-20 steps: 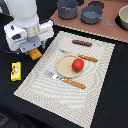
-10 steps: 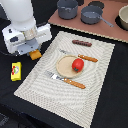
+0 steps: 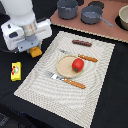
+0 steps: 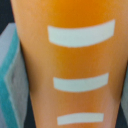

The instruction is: Interact with the objects in diverse but meaningful ways.

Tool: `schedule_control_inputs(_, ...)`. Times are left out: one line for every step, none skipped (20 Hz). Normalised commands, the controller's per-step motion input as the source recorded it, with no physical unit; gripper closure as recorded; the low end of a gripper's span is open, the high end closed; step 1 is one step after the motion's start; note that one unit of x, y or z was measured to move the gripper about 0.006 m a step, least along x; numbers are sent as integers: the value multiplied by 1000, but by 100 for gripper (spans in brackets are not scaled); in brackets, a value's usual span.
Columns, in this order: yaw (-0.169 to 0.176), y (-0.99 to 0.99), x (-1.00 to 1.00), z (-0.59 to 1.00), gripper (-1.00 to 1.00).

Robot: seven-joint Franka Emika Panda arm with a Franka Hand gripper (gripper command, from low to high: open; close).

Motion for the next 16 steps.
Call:
schedule_control_inputs(0,814,749,1000,100)
schedule_control_inputs(0,829,777,1000,100)
schedule_control_inputs(0,820,786,1000,100)
schedule_control_inputs(0,811,794,1000,100)
schedule_control_inputs(0,823,803,1000,100)
schedule_control_inputs(0,826,791,1000,100)
schedule_control_inputs(0,814,754,929,100)
schedule_control_inputs(0,794,749,714,100)
schedule_control_inputs(0,760,700,466,100)
schedule_control_inputs(3,680,689,323,100)
schedule_control_inputs(4,643,649,189,100)
schedule_control_inputs(5,523,560,46,100)
schedule_control_inputs(4,363,463,0,100)
schedule_control_inputs(10,169,403,-143,100)
schedule_control_inputs(15,29,334,-274,100)
schedule_control_inputs(7,0,323,-266,100)
